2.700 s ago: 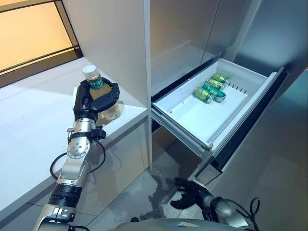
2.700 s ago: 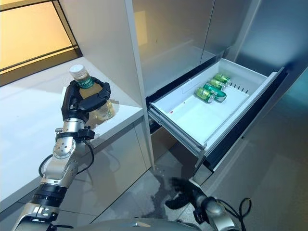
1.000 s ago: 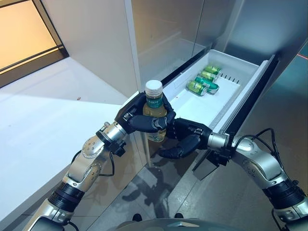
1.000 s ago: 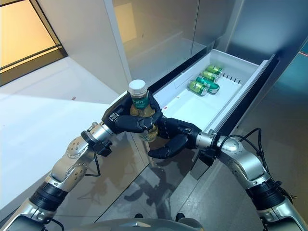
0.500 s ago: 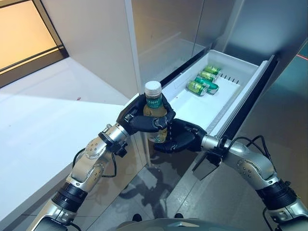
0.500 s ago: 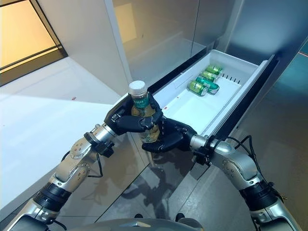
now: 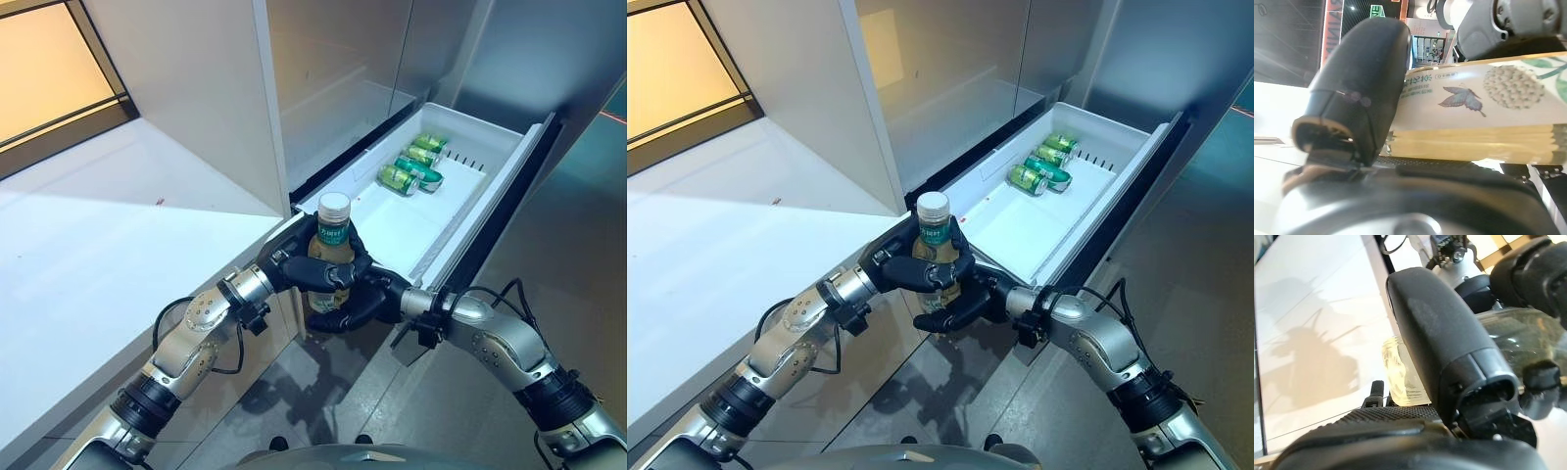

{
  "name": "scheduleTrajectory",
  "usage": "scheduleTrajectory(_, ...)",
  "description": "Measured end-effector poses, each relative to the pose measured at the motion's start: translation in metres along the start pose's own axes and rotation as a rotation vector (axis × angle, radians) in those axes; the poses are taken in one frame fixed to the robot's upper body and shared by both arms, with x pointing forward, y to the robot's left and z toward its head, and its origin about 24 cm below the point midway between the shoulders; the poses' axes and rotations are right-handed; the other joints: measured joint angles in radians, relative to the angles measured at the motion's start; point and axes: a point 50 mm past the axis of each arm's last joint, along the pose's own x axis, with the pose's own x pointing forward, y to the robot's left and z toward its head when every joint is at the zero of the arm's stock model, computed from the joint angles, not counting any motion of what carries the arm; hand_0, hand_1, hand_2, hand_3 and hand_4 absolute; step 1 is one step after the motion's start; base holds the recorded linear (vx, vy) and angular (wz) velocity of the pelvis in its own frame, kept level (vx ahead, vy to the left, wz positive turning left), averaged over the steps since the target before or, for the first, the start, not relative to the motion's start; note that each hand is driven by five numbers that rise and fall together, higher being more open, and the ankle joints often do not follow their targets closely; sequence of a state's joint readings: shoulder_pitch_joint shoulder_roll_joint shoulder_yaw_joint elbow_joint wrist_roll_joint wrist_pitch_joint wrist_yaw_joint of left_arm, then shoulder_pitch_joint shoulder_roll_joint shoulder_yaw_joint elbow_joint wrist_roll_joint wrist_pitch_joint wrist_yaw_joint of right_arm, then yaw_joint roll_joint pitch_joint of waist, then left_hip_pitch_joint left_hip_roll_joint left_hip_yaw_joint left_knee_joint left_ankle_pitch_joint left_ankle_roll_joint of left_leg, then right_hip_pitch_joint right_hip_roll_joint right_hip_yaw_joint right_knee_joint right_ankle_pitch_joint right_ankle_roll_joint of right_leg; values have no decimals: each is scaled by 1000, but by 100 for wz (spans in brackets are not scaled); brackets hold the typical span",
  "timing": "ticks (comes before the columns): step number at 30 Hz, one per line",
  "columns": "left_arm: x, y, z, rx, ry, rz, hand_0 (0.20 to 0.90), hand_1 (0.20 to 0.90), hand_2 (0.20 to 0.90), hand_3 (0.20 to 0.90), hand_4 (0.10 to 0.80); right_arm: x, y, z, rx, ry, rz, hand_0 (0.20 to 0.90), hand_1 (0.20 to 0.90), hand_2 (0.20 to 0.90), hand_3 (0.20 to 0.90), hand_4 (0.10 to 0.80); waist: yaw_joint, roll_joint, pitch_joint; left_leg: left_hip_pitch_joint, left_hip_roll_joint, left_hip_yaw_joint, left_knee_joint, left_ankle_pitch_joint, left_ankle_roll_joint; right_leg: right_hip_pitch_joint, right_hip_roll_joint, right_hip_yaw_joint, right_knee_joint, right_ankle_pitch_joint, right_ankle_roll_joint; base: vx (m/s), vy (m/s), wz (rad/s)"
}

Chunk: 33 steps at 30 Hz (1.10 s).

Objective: Put drinks into fridge and close the fridge

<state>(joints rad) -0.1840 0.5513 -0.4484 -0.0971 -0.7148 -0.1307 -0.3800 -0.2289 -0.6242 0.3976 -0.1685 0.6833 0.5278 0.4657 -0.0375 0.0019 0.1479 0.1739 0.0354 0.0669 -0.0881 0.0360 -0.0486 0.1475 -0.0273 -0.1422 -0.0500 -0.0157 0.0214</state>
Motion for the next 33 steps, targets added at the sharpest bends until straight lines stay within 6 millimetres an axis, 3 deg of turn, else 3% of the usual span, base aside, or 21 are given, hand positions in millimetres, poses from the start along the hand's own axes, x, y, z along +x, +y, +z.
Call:
scheduleTrajectory(1, 0, -1, -1, -1, 5, -4, 300, 300, 300, 200, 100, 1, 1, 0, -4, 7, 7, 380, 380, 380, 293, 193, 0, 0, 0, 0, 0, 1, 0, 0, 0, 0, 0, 1, 0, 0, 0, 0, 0, 0)
scheduleTrajectory(4, 1, -4, -4, -9, 14, -20, 300, 300, 300, 200, 100, 1, 0, 0, -7, 28, 7, 359, 359, 359, 269, 169, 2, 0, 0, 1, 0, 2, 0, 0, 0, 0, 0, 1, 0, 0, 0, 0, 0, 0)
scheduleTrajectory(5, 1, -5, -4, -10, 17, -22, 300, 300, 300, 200, 100, 1, 0, -1, -8, 35, 8, 300, 300, 300, 200, 100, 2, 0, 0, 1, 0, 2, 0, 0, 0, 0, 0, 1, 0, 0, 0, 0, 0, 0)
scheduleTrajectory(18, 2, -4, -5, 14, 17, -4, 300, 300, 300, 200, 100, 6, 3, -3, 13, 24, -28, 300, 300, 300, 200, 100, 3, -1, -1, 6, 0, 7, 0, 0, 0, 3, 0, 6, 1, 3, 0, 0, 0, 0)
scheduleTrajectory(19, 2, -5, -5, 40, 6, 8, 575, 575, 575, 521, 421, 6, 3, -2, 12, 12, -39, 300, 300, 300, 200, 100, 3, -1, -1, 6, 0, 7, 0, 0, 0, 3, 0, 6, 1, 4, 0, 0, 0, 0)
scheduleTrajectory(20, 3, -5, -4, 49, 1, 12, 775, 775, 775, 755, 655, 7, 3, -2, 13, 7, -43, 300, 300, 300, 200, 100, 3, -1, -1, 6, 0, 7, 0, 0, 0, 3, 0, 6, 1, 4, 0, 0, 0, 0)
scheduleTrajectory(21, 4, -5, -3, 75, -19, 26, 900, 900, 900, 900, 800, 8, 4, 0, 12, -13, -53, 300, 300, 300, 200, 100, 3, -2, -1, 5, 0, 7, 0, 0, 0, 3, 0, 6, 0, 4, 0, 0, 0, 0)
scheduleTrajectory(29, 11, -5, 1, 124, -127, 149, 900, 900, 900, 900, 800, 14, -2, 8, -11, -125, -218, 300, 300, 300, 200, 100, 9, -10, -6, 5, 0, 6, 0, 0, 0, 3, 1, 5, 0, 4, 0, 0, 0, 0)
scheduleTrajectory(33, 11, -3, 0, 189, -127, 199, 900, 900, 900, 900, 800, 6, -19, 22, -64, -160, -405, 300, 300, 300, 200, 100, 15, -11, -6, 1, 0, -1, 0, 1, 1, 4, 0, -1, -1, 4, 0, -5, -10, 3)
